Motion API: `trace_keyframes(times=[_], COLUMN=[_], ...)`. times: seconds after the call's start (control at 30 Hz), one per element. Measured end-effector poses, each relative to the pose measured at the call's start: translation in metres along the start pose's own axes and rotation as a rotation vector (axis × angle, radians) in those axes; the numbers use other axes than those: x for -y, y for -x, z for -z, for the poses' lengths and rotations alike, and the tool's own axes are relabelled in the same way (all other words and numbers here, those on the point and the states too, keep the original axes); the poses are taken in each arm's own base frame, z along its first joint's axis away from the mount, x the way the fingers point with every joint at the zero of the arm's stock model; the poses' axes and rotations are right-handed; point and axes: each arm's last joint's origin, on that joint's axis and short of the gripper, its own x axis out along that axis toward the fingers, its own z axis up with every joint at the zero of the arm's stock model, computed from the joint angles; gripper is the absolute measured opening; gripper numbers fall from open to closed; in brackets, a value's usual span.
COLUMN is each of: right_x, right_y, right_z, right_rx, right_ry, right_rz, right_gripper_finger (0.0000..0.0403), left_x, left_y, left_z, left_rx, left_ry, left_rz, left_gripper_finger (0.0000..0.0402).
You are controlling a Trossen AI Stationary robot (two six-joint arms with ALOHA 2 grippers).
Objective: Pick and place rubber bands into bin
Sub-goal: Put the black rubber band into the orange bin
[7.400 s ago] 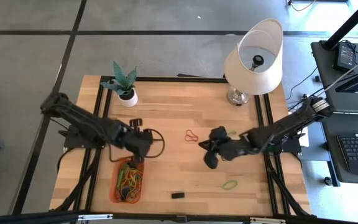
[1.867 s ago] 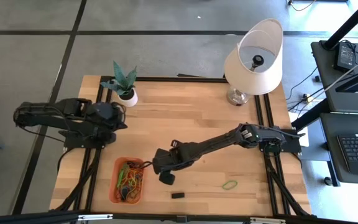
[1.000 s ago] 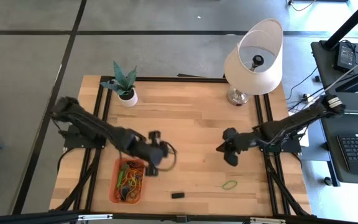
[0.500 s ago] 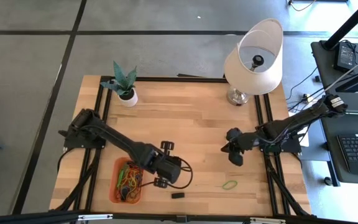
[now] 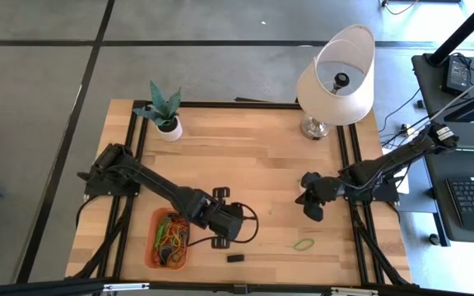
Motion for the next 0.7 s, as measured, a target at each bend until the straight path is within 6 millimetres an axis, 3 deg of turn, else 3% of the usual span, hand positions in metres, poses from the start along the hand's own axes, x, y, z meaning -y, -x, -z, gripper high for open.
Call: trace_keyframes(times=[0.33,0.47,0.7], right_x=[0.0,0.004,0.004], right_y=[0.001,0.002,0.004], right_z=[0.008,0.014,0.022], right_rx=[-0.052,-0.1,-0.172], right_ry=[0.106,0.131,0.261], right_rz=[0.028,0.066,0.073], right_gripper_finger=[0.0011,0.0011,0.0011], left_x=[0.022,0.036,0.076], left_y=[-0.002,-0.017,-0.062], left_z=[-0.011,-0.011,0.0], left_rx=[0.166,0.195,0.192], left_ry=[0.004,-0.01,0.03], left_rz=[0.069,0.103,0.177], left_gripper_finger=[0.0137,0.0151,0.0152])
